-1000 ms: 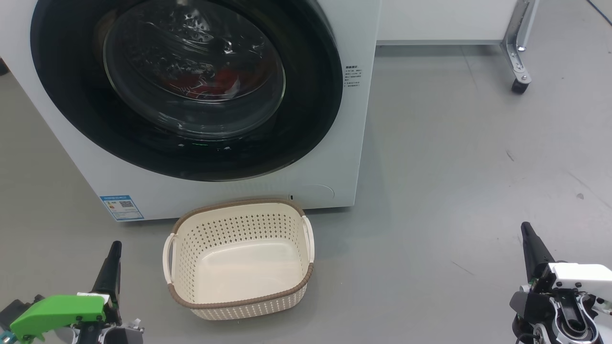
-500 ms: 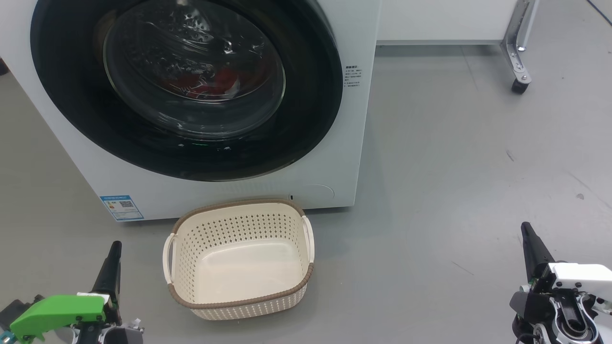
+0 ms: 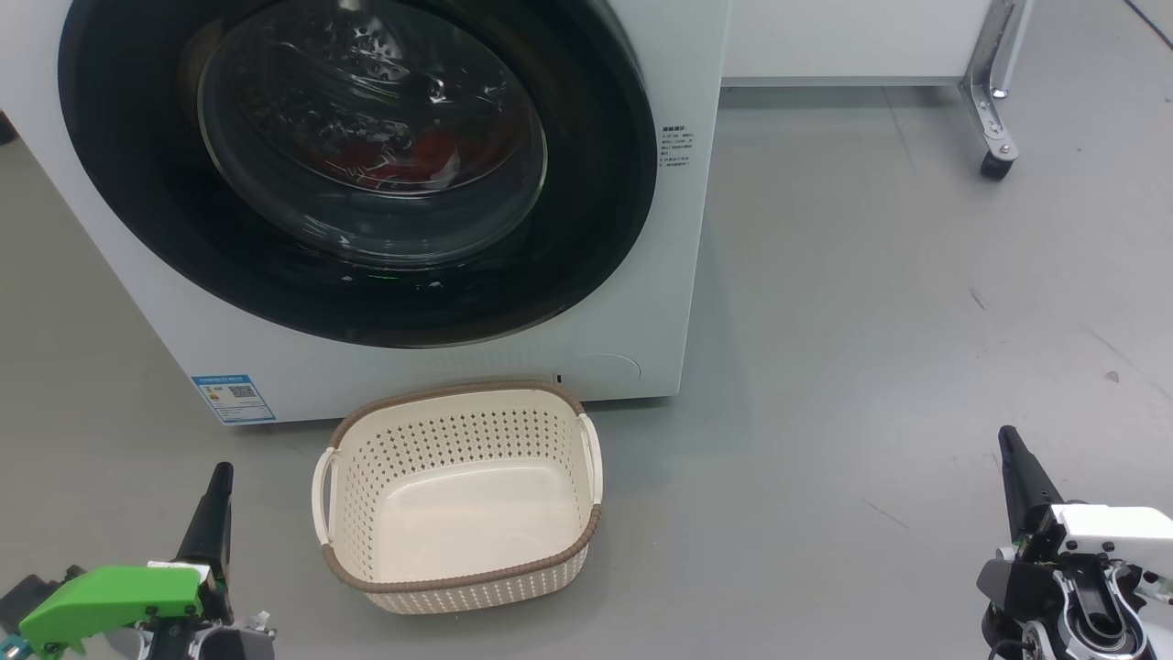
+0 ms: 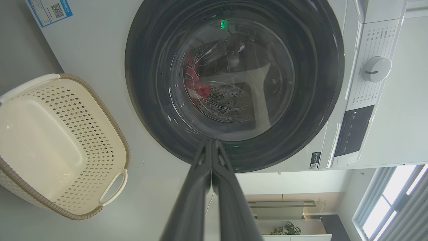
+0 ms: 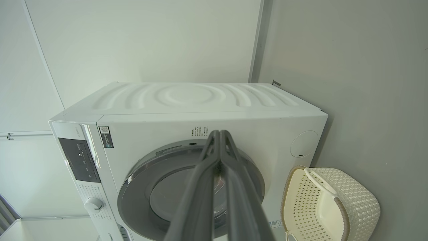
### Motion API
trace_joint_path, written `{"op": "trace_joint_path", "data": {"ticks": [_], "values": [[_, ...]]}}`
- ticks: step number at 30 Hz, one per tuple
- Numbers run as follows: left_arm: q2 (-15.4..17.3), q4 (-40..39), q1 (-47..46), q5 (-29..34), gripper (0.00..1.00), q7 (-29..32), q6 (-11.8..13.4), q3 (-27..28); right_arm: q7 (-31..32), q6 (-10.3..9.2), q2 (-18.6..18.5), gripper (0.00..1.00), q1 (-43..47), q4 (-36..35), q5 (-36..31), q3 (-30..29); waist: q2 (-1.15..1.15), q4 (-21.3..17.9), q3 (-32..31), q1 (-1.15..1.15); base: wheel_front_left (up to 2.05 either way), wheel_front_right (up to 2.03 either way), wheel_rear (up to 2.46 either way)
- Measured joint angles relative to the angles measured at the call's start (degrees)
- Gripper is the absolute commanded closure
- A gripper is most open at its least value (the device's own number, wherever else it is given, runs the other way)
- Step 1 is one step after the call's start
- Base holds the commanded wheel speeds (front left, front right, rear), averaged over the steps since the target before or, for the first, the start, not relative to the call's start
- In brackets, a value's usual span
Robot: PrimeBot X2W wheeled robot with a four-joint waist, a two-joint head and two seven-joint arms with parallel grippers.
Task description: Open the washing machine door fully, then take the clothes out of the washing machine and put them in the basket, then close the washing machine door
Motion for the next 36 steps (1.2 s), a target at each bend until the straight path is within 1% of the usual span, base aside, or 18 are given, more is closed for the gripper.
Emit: {"op": "trace_joint_path", "data": {"ticks": [36], "values": [[0.00,0.00,0.00,0.00,1.00,0.00,0.00,0.00,0.00,0.00,0.03,1.00,0.00,0.00,-0.01,-0.01,0.00,0.00,0.00,0.00,0.00,0.00,0.00]]}}
